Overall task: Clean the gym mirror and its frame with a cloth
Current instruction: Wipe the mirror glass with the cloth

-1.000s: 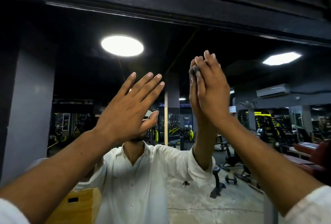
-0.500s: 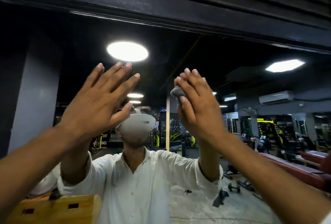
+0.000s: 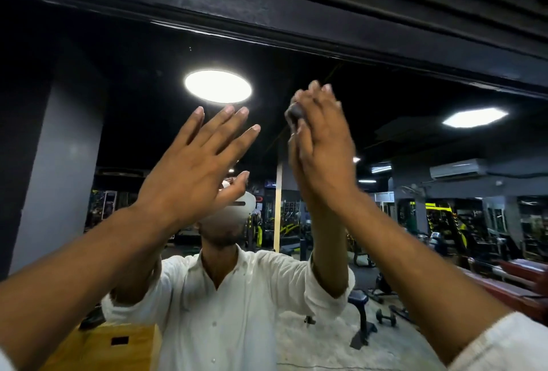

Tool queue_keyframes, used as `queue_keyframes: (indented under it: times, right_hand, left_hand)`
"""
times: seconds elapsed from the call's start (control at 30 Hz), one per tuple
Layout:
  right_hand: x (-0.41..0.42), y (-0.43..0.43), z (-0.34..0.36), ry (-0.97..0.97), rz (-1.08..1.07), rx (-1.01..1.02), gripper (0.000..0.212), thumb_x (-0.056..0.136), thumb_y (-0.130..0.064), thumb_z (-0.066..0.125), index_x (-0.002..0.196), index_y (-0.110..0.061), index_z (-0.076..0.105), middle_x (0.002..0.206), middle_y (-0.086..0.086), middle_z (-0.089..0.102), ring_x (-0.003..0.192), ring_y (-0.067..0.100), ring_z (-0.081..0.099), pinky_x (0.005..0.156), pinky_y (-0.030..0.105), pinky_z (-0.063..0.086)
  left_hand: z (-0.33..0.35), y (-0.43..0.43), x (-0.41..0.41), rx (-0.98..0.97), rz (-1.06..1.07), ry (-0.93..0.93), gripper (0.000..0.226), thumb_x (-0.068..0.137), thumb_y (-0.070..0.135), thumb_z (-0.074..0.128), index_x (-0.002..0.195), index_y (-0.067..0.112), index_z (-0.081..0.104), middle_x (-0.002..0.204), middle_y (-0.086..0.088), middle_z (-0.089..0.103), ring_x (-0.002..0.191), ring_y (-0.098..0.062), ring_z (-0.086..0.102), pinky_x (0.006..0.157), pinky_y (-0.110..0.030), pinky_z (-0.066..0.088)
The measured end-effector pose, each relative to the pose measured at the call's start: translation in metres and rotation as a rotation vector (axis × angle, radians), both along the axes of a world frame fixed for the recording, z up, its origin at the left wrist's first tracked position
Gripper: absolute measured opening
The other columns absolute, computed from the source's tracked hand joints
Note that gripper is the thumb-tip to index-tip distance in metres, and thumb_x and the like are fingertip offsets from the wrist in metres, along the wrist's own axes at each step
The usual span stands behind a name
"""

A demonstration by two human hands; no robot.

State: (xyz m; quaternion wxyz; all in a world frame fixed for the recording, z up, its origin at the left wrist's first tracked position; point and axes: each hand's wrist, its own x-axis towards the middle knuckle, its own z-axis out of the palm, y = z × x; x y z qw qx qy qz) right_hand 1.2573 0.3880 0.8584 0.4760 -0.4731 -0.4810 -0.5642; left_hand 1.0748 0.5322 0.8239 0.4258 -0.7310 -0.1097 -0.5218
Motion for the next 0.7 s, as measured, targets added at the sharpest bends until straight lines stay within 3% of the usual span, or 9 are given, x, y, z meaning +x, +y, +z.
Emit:
queue_keyframes:
  times: [0.2,0.27,0.33,0.4,0.47,0.53,0.6,0.7]
  right_hand:
    - [0.003,-0.01,-0.085,-0.416,-0.196,-0.329,0.055,0.107,-0.017,0.053,0.16,-0.012,0.041,0.17,0.009,0.031,0.161,0.024,0.02,0.131,0.047,0.02]
    - [0.022,-0.025,-0.067,-0.281,-0.196,-0.263,0.052,0.108,-0.024,0.044,0.159,-0.016,0.043,0.17,0.005,0.033,0.161,0.019,0.02,0.13,0.048,0.02]
    - [0.029,-0.026,-0.024,-0.04,-0.135,-0.074,0.05,0.109,-0.027,0.038,0.158,-0.016,0.046,0.169,0.004,0.035,0.16,0.018,0.022,0.13,0.05,0.02]
    - [0.018,-0.013,0.024,0.161,-0.053,0.108,0.047,0.11,-0.024,0.04,0.154,-0.011,0.05,0.167,0.007,0.038,0.159,0.02,0.024,0.13,0.049,0.019]
    - [-0.012,0.012,0.054,0.24,-0.037,0.196,0.046,0.11,-0.022,0.039,0.153,-0.01,0.051,0.167,0.008,0.038,0.16,0.022,0.022,0.132,0.047,0.014]
    - [-0.056,0.039,0.05,0.158,-0.054,0.12,0.047,0.109,-0.024,0.037,0.154,-0.014,0.048,0.169,0.007,0.034,0.161,0.021,0.017,0.133,0.045,0.01]
    - [-0.088,0.058,0.024,-0.064,-0.069,-0.039,0.045,0.107,-0.023,0.042,0.152,-0.018,0.048,0.168,0.004,0.033,0.161,0.02,0.015,0.133,0.042,0.008]
    - [-0.074,0.046,0.003,-0.354,-0.151,-0.215,0.056,0.102,-0.014,0.057,0.157,-0.019,0.044,0.168,0.003,0.034,0.16,0.02,0.02,0.133,0.041,0.013]
  left_hand:
    - [0.014,0.011,-0.028,-0.029,-0.092,0.083,0.074,0.103,0.055,0.033,0.169,0.022,0.026,0.178,-0.002,0.016,0.165,-0.016,0.007,0.133,-0.049,0.01]
    - [0.019,0.022,-0.042,-0.058,-0.066,0.023,0.075,0.104,0.057,0.029,0.17,0.021,0.022,0.178,-0.003,0.016,0.165,-0.018,0.008,0.133,-0.051,0.01]
    - [0.018,0.029,-0.047,-0.067,-0.008,-0.04,0.076,0.106,0.057,0.024,0.171,0.019,0.017,0.178,-0.005,0.014,0.165,-0.02,0.008,0.133,-0.054,0.012]
    - [0.014,0.033,-0.045,-0.048,0.016,-0.069,0.076,0.106,0.056,0.024,0.171,0.017,0.016,0.178,-0.007,0.015,0.165,-0.021,0.009,0.132,-0.054,0.015]
    - [0.013,0.035,-0.044,-0.053,-0.022,-0.119,0.076,0.105,0.055,0.027,0.169,0.015,0.022,0.177,-0.007,0.019,0.165,-0.021,0.013,0.132,-0.053,0.016]
    - [0.011,0.035,-0.046,-0.11,-0.075,-0.205,0.075,0.104,0.053,0.03,0.168,0.014,0.027,0.176,-0.007,0.023,0.164,-0.021,0.016,0.132,-0.052,0.015]
    - [0.011,0.036,-0.048,-0.145,-0.109,-0.267,0.074,0.104,0.05,0.03,0.167,0.012,0.029,0.175,-0.008,0.026,0.163,-0.021,0.018,0.132,-0.052,0.015]
    - [0.009,0.038,-0.051,-0.109,-0.096,-0.237,0.075,0.103,0.049,0.032,0.167,0.01,0.03,0.175,-0.01,0.025,0.163,-0.023,0.018,0.132,-0.053,0.016]
